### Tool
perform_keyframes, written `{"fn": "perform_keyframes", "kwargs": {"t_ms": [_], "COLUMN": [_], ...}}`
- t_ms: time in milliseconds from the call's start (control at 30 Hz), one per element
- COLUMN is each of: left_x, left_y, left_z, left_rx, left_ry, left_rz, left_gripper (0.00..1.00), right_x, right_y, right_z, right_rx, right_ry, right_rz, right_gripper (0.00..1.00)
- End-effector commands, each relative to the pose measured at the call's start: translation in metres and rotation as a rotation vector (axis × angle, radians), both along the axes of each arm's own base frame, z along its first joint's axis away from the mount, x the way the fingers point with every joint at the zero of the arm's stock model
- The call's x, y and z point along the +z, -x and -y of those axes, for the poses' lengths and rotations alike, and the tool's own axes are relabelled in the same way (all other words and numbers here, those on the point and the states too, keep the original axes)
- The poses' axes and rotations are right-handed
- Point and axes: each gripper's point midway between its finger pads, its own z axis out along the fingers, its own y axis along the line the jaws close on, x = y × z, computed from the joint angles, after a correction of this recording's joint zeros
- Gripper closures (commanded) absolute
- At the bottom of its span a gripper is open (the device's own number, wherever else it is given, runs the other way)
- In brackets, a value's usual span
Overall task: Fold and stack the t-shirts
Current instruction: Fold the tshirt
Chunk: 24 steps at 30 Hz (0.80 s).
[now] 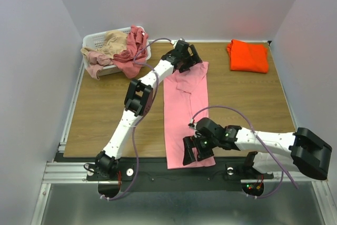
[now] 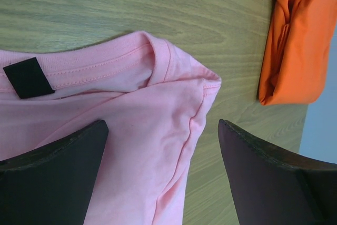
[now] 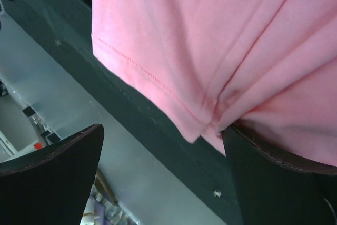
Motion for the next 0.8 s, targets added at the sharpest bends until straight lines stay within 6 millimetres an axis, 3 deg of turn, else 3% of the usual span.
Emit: {"fn": "perform_keyframes", "kwargs": {"t_ms": [0, 200, 300, 333, 433, 467, 500, 533, 600, 633, 700, 733, 767], "left_x": [0.024, 0.058, 0.096, 0.122, 0.173, 0.211, 0.229, 0.267, 0.299, 0.329, 0.347, 0.359, 0.362], "left_y": [-0.021, -0.037, -0.035, -0.031, -0.023, -0.013, -0.006, 0.009, 0.029, 0.05, 0.073, 0.098, 0.11], "left_z": [-0.006, -0.007, -0.006, -0.007, -0.009, -0.014, -0.016, -0.024, -0.034, -0.048, -0.067, -0.085, -0.096], "left_rx": [0.069, 0.069, 0.064, 0.059, 0.028, 0.017, -0.006, -0.019, -0.034, -0.034, -0.004, 0.005, 0.015], "left_ry": [0.05, 0.134, 0.123, 0.136, 0.161, 0.179, 0.172, 0.184, 0.15, 0.143, 0.087, 0.073, 0.061], "left_rz": [0.061, 0.136, 0.217, 0.252, 0.329, 0.377, 0.412, 0.458, 0.518, 0.56, 0.583, 0.591, 0.594], "left_gripper": [0.01, 0.01, 0.01, 0.01, 0.01, 0.01, 0.01, 0.01, 0.01, 0.01, 0.01, 0.01, 0.01], "right_x": [0.031, 0.062, 0.073, 0.073, 0.081, 0.082, 0.087, 0.084, 0.095, 0.095, 0.111, 0.11, 0.113], "right_y": [0.0, -0.02, -0.036, -0.048, -0.072, -0.077, -0.084, -0.096, -0.112, -0.125, -0.145, -0.163, -0.176], "right_z": [-0.012, -0.027, -0.027, -0.025, -0.02, -0.016, -0.018, -0.011, -0.015, -0.012, -0.014, -0.007, -0.004], "right_rx": [0.045, 0.008, -0.053, -0.098, -0.177, -0.197, -0.217, -0.259, -0.296, -0.313, -0.346, -0.392, -0.418], "right_ry": [-0.051, -0.099, -0.084, -0.059, 0.004, 0.032, 0.039, 0.091, 0.102, 0.139, 0.137, 0.166, 0.18], "right_rz": [0.027, 0.116, 0.19, 0.238, 0.333, 0.346, 0.371, 0.413, 0.473, 0.528, 0.577, 0.589, 0.597], "right_gripper": [0.0, 0.0, 0.0, 0.0, 0.0, 0.0, 0.0, 0.0, 0.0, 0.0, 0.0, 0.0, 0.0]}}
